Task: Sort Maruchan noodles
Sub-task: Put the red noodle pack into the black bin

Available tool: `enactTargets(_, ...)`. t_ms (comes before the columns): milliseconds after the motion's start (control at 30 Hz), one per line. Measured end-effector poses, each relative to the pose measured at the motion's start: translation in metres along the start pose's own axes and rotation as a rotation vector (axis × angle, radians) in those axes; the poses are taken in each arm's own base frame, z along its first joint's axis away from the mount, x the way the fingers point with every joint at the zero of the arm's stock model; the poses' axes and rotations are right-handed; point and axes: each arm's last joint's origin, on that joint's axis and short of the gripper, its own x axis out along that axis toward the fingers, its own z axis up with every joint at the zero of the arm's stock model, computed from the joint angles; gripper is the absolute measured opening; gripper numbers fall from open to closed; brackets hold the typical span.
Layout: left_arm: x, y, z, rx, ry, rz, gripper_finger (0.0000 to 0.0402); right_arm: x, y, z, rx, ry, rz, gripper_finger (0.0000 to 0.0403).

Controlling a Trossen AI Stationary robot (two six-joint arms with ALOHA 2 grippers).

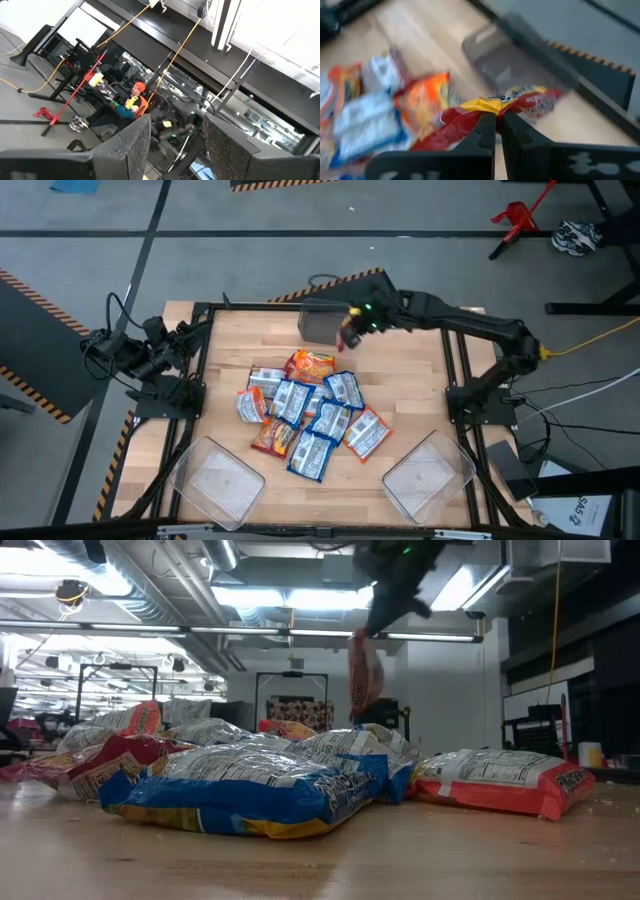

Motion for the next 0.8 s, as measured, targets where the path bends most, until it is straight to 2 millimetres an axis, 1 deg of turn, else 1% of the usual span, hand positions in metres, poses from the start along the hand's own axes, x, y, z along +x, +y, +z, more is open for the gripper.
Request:
enactTargets(67,0.0,0.0,0.0,0.0,0.0,0.0,0.0176,0.018,-0.004,0.011,-0.008,-0.014,-0.014,0.0)
enactTargets(267,0.0,0.0,0.0,0.007,0.0,0.001,0.0176,0.071,-0.019,0.044,-0.006,-0.032,0.03,0.0)
enactTargets(433,0.0,0.0,0.0,0.023,0.0,0.003,0.0176,0.113,-0.034,0.058,-0.028,0.006,0.022,0.0)
enactTargets(533,0.0,0.0,0.0,0.023,-0.001,0.004,0.0176,0.129,-0.044,0.062,-0.017,0.022,0.052,0.0)
enactTargets(633,0.0,0.0,0.0,0.024,-0.001,0.006,0.0176,0.14,-0.053,0.059,-0.003,0.057,0.061,0.0)
enactTargets(800,0.0,0.001,0.0,0.024,-0.005,0.023,0.0176,0.149,-0.063,0.052,-0.008,0.137,0.088,0.0)
